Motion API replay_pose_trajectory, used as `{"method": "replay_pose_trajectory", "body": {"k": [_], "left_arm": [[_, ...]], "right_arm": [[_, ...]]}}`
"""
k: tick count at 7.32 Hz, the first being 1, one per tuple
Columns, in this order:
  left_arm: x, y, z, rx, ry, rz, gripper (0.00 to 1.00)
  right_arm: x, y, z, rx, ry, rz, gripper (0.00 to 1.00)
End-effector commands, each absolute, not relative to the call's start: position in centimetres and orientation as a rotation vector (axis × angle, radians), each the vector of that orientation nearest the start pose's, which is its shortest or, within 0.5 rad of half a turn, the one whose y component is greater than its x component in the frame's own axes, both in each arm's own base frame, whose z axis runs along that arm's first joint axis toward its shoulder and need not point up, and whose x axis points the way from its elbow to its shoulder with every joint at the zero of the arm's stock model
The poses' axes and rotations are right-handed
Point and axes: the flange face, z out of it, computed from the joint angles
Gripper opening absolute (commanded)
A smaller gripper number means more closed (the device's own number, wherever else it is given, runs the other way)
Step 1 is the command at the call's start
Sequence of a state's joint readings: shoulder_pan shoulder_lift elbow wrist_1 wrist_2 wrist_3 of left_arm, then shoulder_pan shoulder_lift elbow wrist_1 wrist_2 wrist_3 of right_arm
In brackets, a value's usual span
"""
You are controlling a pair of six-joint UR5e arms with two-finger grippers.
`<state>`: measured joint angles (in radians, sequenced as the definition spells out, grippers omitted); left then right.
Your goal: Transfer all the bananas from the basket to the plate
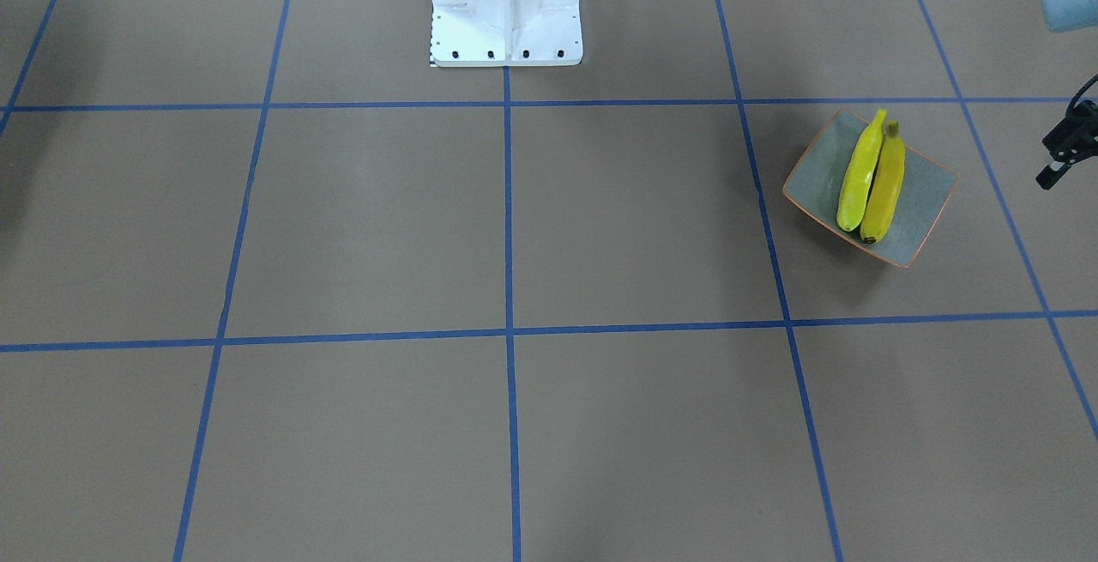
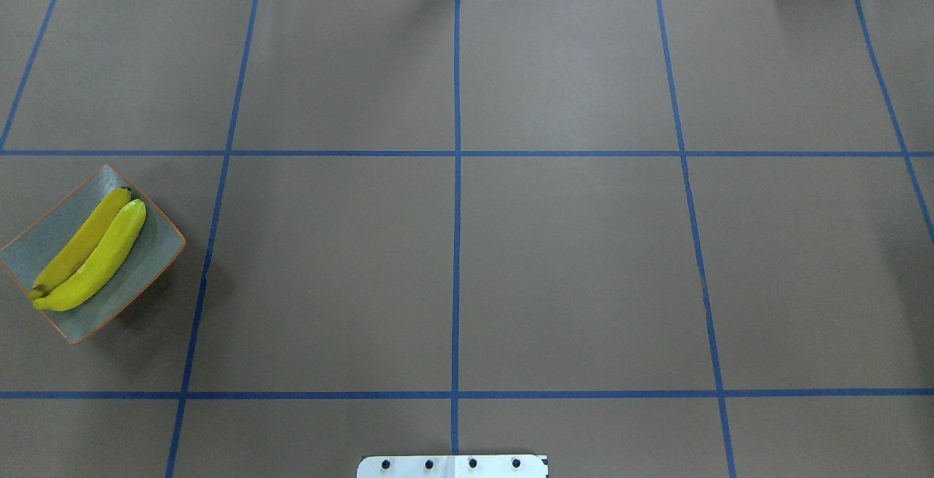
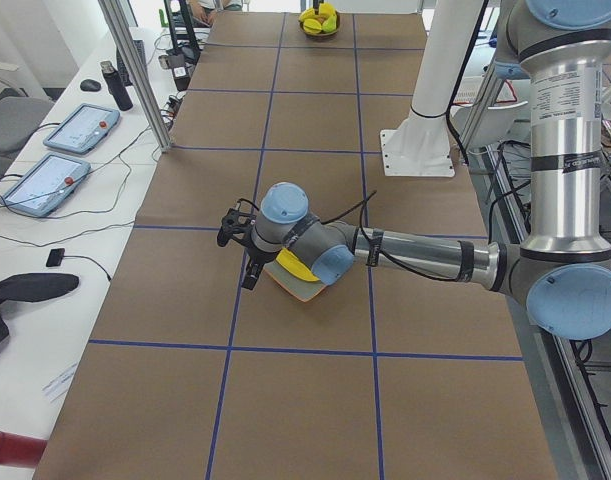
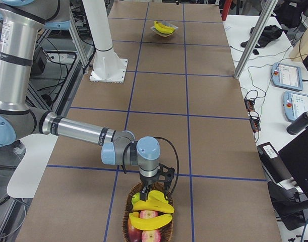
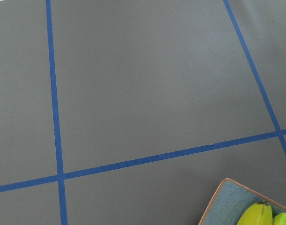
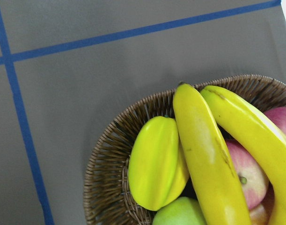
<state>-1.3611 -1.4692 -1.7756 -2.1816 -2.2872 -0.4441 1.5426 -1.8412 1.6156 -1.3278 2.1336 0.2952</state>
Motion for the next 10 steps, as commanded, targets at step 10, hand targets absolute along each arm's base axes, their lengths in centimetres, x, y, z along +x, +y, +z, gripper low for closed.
{"method": "replay_pose_trajectory", "body": {"k": [10], "left_arm": [[2.8, -46.0, 52.9, 0.434, 0.871, 0.042, 0.99]], "right_arm": [[7.4, -36.8, 79.0, -0.045, -0.525, 0.255, 0.85]]}}
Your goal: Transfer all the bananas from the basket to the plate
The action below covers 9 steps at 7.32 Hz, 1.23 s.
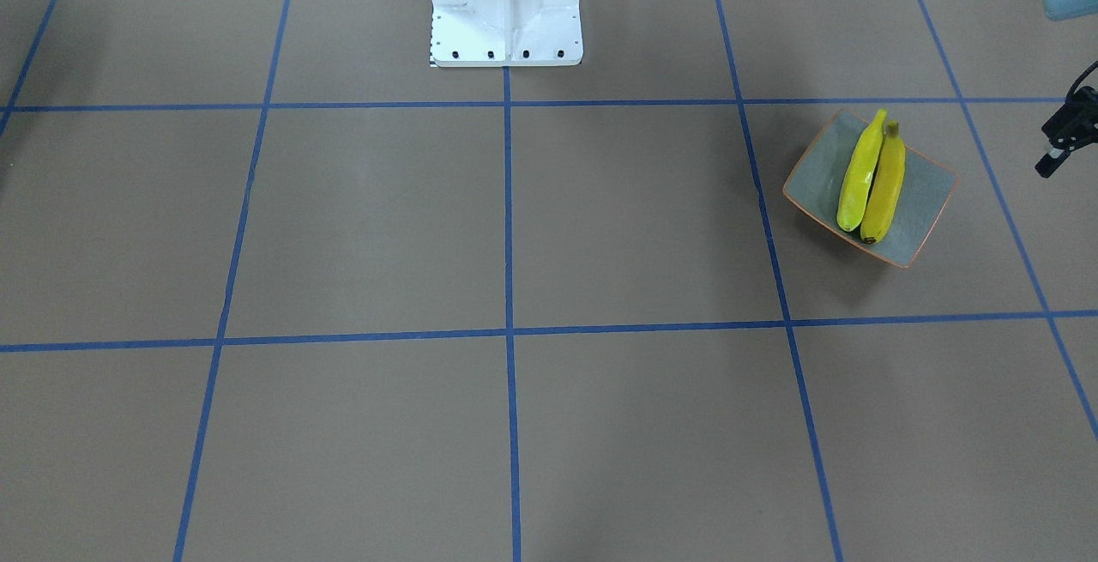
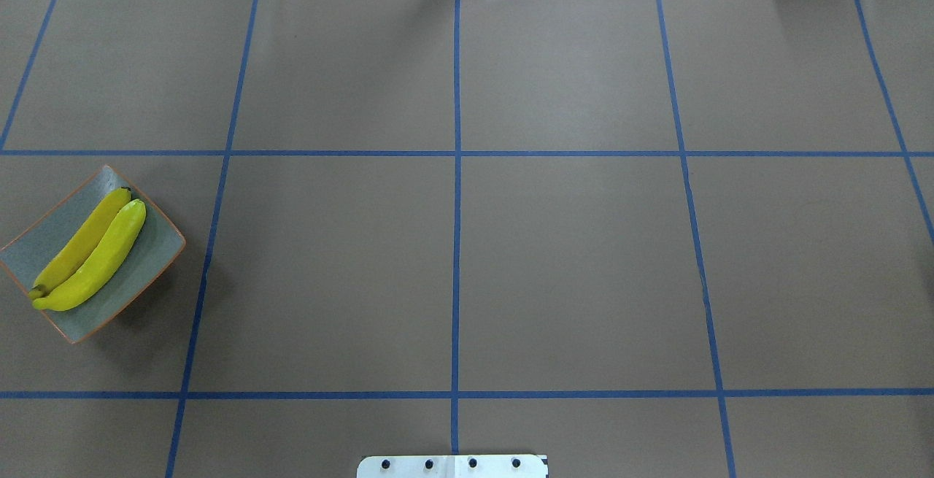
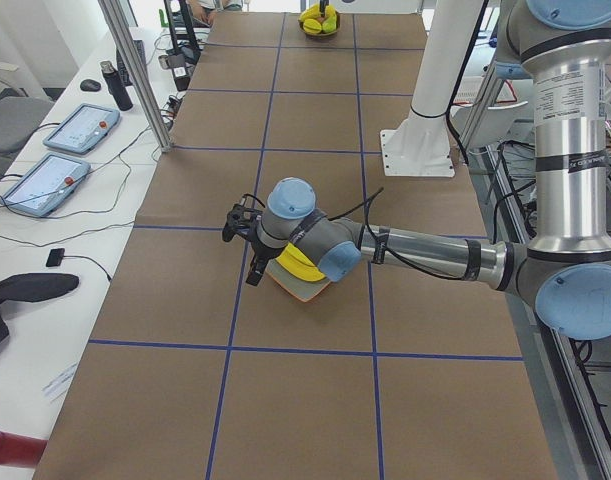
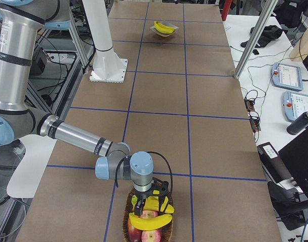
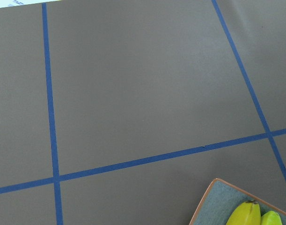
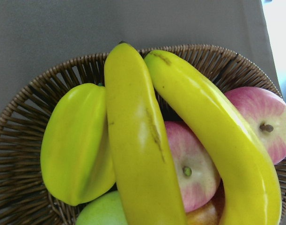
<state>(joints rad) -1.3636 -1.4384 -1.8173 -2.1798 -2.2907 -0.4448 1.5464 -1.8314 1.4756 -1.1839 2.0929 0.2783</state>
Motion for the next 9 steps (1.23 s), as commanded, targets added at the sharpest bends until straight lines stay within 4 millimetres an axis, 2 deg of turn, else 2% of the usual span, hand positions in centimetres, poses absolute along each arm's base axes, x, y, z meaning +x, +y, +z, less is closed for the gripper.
{"method": "replay_pose_trajectory", "body": {"k": [1, 3, 5, 6, 7, 9], "left_arm": [[2.8, -46.0, 52.9, 0.434, 0.871, 0.042, 0.99], [2.7, -45.6, 53.1, 0.429, 0.869, 0.039, 0.99], [2.7, -45.6, 52.8, 0.434, 0.871, 0.042, 0.99], [2.6, -45.6, 52.7, 0.436, 0.871, 0.041, 0.99], [2.6, -45.6, 52.7, 0.435, 0.873, 0.042, 0.99], [2.6, -45.5, 52.3, 0.438, 0.878, 0.045, 0.99]], "right_arm": [[7.5, -37.2, 79.1, -0.046, -0.522, 0.252, 0.85], [7.5, -36.8, 79.9, -0.062, -0.520, 0.257, 0.85], [7.4, -36.8, 80.0, -0.065, -0.527, 0.260, 0.83], [7.4, -36.9, 79.9, -0.062, -0.528, 0.259, 0.65], [7.3, -36.8, 80.1, -0.069, -0.528, 0.261, 0.51], [7.3, -36.8, 80.2, -0.073, -0.537, 0.261, 0.35]]}}
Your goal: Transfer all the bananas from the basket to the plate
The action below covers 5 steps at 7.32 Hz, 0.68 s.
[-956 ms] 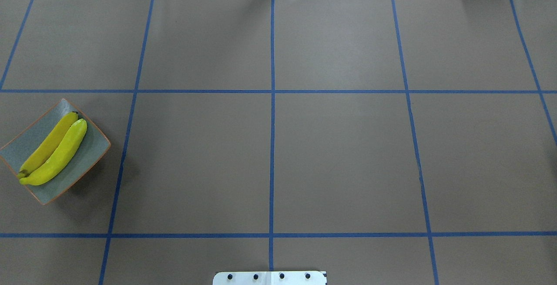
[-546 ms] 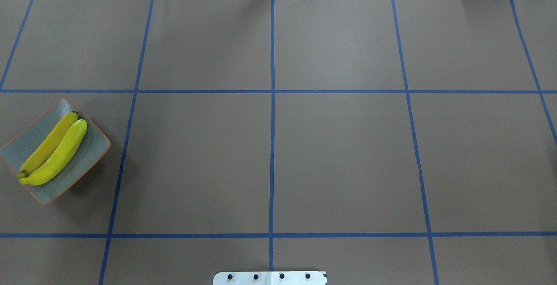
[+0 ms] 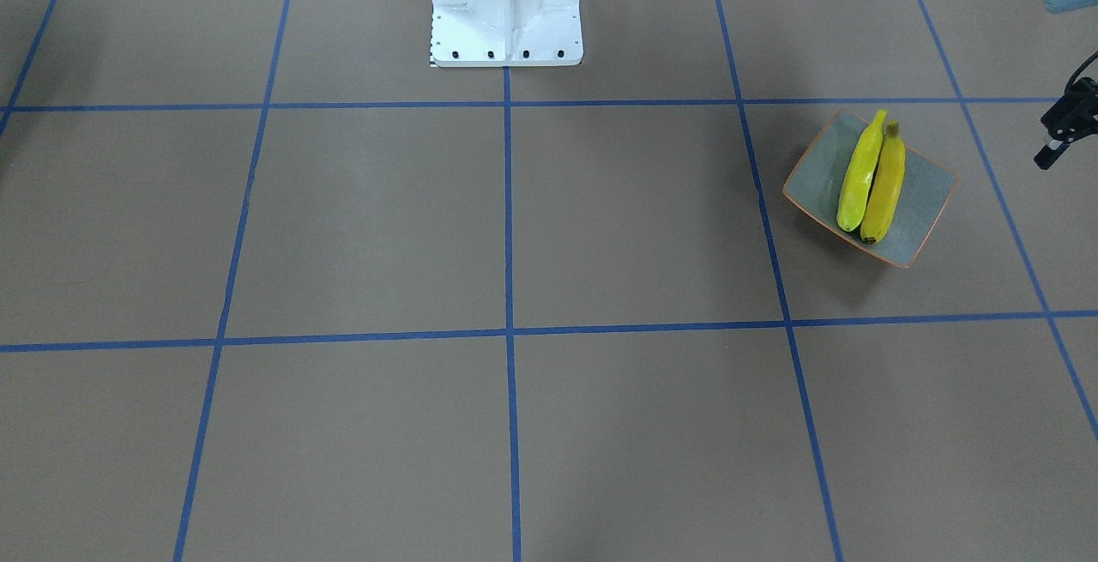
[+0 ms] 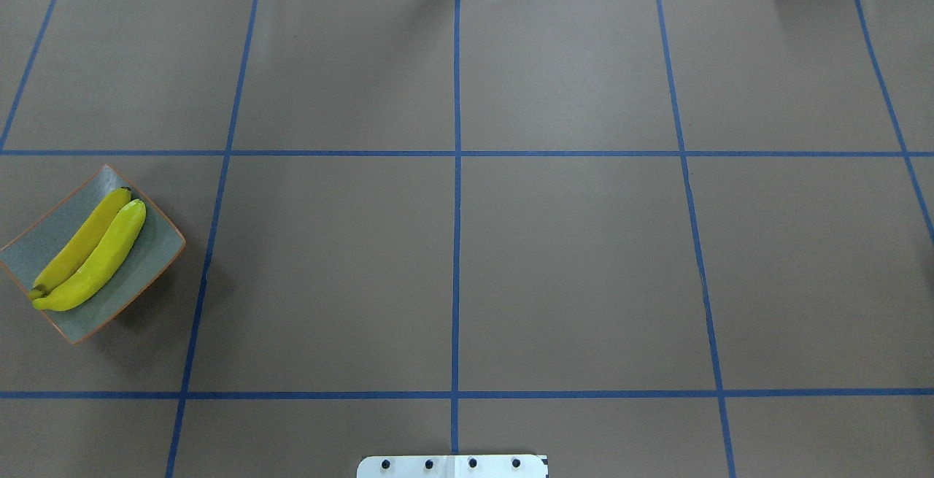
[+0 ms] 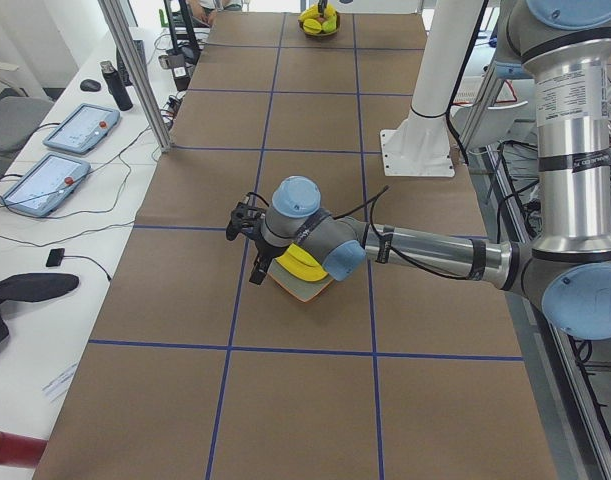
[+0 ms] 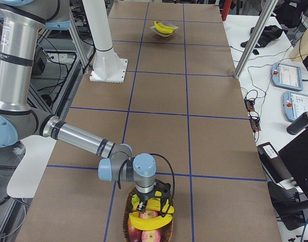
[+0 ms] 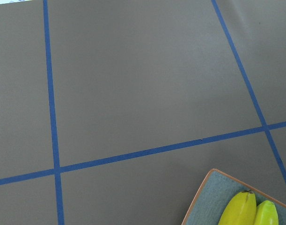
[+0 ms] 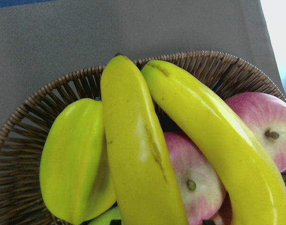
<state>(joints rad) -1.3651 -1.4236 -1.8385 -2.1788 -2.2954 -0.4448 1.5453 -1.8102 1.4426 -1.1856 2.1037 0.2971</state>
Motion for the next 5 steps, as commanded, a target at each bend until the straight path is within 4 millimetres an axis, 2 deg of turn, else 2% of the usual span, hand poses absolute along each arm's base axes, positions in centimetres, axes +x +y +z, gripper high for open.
{"method": "replay_pose_trajectory", "body": {"k": [1, 2, 4, 5], "left_arm": [[2.6, -45.5, 52.4, 0.435, 0.877, 0.044, 0.99], [2.6, -45.5, 52.4, 0.433, 0.879, 0.043, 0.99], [2.7, -45.6, 52.1, 0.419, 0.889, 0.009, 0.99], [2.7, -45.6, 52.1, 0.418, 0.889, 0.007, 0.99]], "right_arm": [[7.2, -36.9, 79.8, -0.068, -0.545, 0.256, 0.07], [7.0, -37.1, 79.3, -0.060, -0.574, 0.245, 0.00], [7.0, -37.7, 77.4, -0.030, -0.586, 0.228, 0.00], [7.0, -37.5, 77.5, -0.023, -0.586, 0.201, 0.00]]}}
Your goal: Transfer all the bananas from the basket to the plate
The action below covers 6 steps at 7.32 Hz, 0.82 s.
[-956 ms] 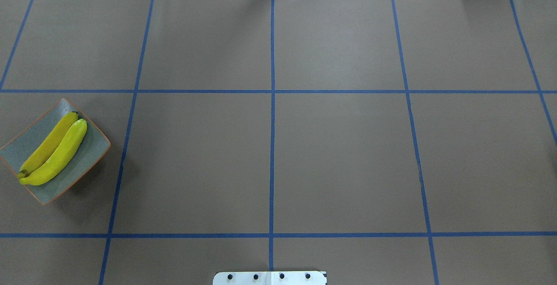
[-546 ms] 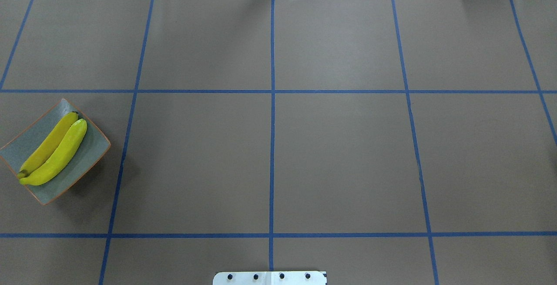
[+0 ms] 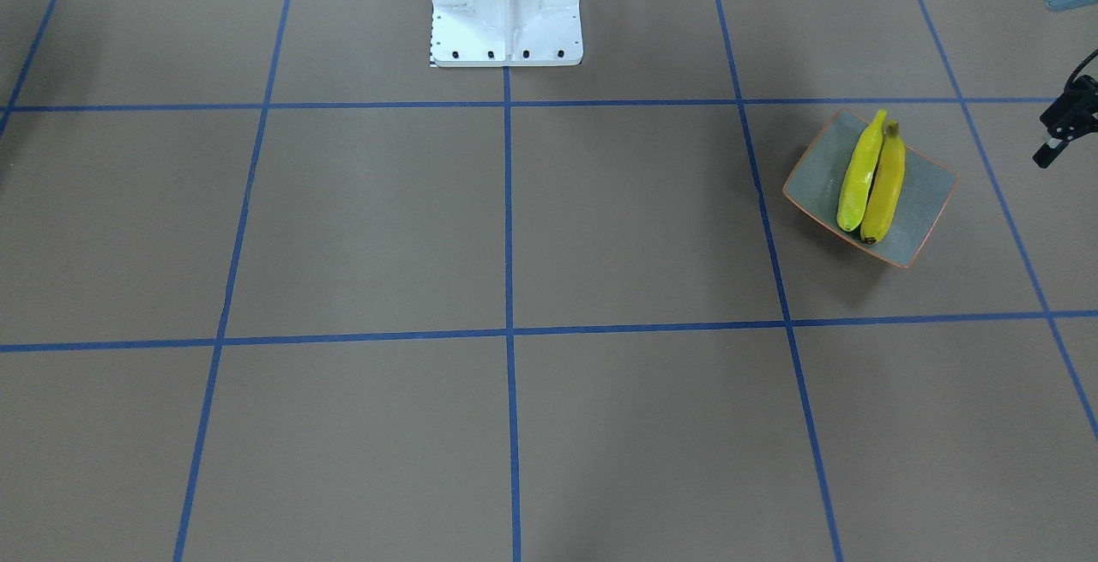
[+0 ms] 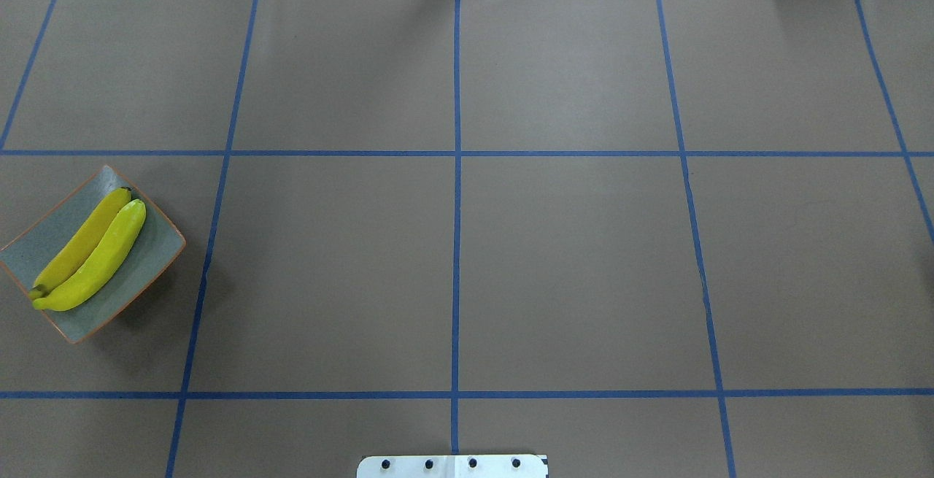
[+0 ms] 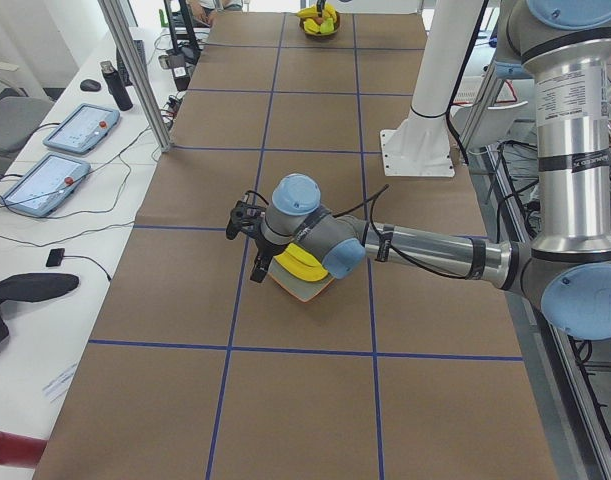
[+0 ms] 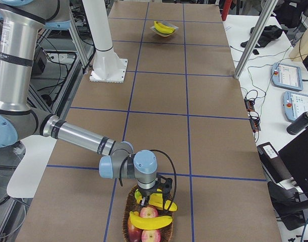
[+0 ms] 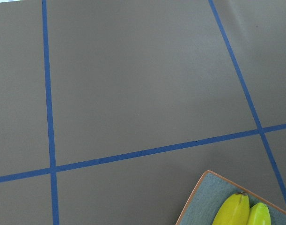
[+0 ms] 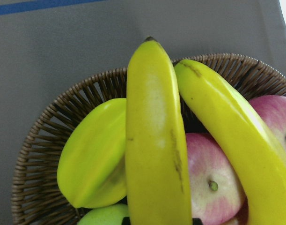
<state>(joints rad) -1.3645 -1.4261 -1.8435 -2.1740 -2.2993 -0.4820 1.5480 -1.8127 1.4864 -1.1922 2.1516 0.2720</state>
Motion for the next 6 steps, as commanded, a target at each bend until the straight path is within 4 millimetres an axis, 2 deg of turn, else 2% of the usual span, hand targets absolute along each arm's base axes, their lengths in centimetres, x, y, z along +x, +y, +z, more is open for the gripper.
{"method": "replay_pose_trajectory", "body": {"k": [1, 3, 4, 6], "left_arm": [[2.7, -45.6, 52.1, 0.417, 0.890, 0.004, 0.99], [2.7, -45.5, 51.3, 0.418, 0.900, -0.014, 0.99], [2.7, -45.5, 51.3, 0.419, 0.901, -0.014, 0.99], [2.7, -45.5, 51.3, 0.418, 0.901, -0.015, 0.99]], "right_arm": [[7.6, -37.2, 77.6, -0.014, -0.584, 0.188, 0.00], [9.2, -36.4, 78.1, 0.002, -0.574, 0.157, 0.00], [10.9, -36.3, 77.2, -0.007, -0.568, 0.161, 0.00], [12.1, -36.8, 73.6, -0.017, -0.557, 0.150, 0.00]]}}
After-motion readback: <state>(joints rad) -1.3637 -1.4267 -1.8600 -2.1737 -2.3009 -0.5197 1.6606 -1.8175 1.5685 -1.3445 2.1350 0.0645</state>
